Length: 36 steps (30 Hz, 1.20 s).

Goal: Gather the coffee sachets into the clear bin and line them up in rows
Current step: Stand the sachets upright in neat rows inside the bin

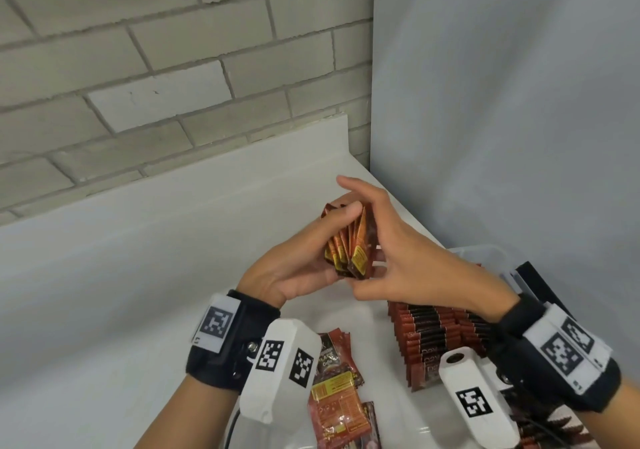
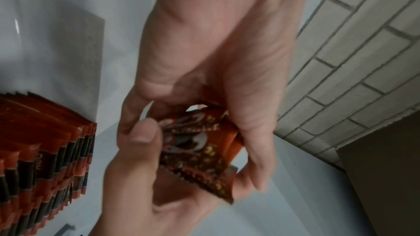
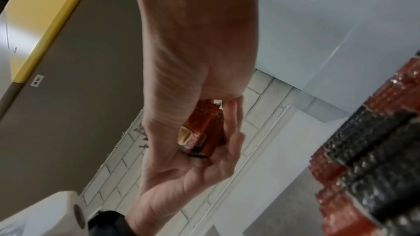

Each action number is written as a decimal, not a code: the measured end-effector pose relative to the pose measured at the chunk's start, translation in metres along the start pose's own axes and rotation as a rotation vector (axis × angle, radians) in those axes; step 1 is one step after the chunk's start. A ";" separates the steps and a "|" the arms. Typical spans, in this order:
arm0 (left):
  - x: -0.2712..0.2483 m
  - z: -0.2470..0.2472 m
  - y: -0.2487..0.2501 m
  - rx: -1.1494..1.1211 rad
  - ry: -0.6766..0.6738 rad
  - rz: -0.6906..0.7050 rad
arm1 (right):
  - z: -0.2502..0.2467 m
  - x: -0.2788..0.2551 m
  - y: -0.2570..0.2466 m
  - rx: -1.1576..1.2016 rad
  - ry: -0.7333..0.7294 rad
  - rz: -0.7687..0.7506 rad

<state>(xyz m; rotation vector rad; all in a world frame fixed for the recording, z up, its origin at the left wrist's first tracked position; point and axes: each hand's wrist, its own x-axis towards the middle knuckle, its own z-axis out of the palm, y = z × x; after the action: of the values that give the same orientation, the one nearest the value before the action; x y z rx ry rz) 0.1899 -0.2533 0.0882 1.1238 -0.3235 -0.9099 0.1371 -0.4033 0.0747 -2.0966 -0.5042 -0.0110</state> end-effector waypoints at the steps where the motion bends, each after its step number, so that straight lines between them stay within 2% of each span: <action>1: 0.000 0.000 0.001 -0.007 0.012 -0.001 | 0.000 0.000 0.001 0.028 -0.016 0.007; 3: 0.000 0.001 0.001 -0.021 0.053 -0.025 | 0.001 -0.001 0.001 0.038 -0.034 -0.004; 6: 0.001 0.003 0.002 0.078 0.093 -0.049 | 0.001 0.000 0.003 0.053 -0.047 -0.008; 9: 0.000 0.008 0.001 0.134 0.079 -0.085 | 0.003 0.001 0.002 0.057 -0.055 -0.051; 13: -0.001 0.009 -0.003 0.152 0.040 -0.074 | 0.003 0.001 0.002 0.063 -0.016 -0.106; 16: -0.002 0.009 -0.003 0.115 0.021 -0.069 | 0.006 0.001 0.002 0.014 -0.010 -0.076; 21: -0.005 0.010 -0.004 0.155 -0.031 -0.080 | 0.009 0.003 0.005 -0.123 0.087 -0.066; 24: -0.004 0.006 -0.006 0.204 -0.087 -0.075 | 0.008 0.003 0.005 -0.077 0.072 -0.081; 30: -0.003 -0.003 -0.010 0.161 -0.183 -0.038 | 0.008 0.002 0.004 -0.017 0.060 -0.074; 36: 0.003 -0.003 -0.008 0.014 -0.050 -0.050 | 0.004 0.001 0.001 -0.023 0.020 -0.041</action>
<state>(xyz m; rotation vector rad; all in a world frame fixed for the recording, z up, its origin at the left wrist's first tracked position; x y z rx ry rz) 0.1904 -0.2550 0.0788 1.1280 -0.3442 -0.9825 0.1372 -0.4003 0.0720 -2.1065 -0.5366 -0.0618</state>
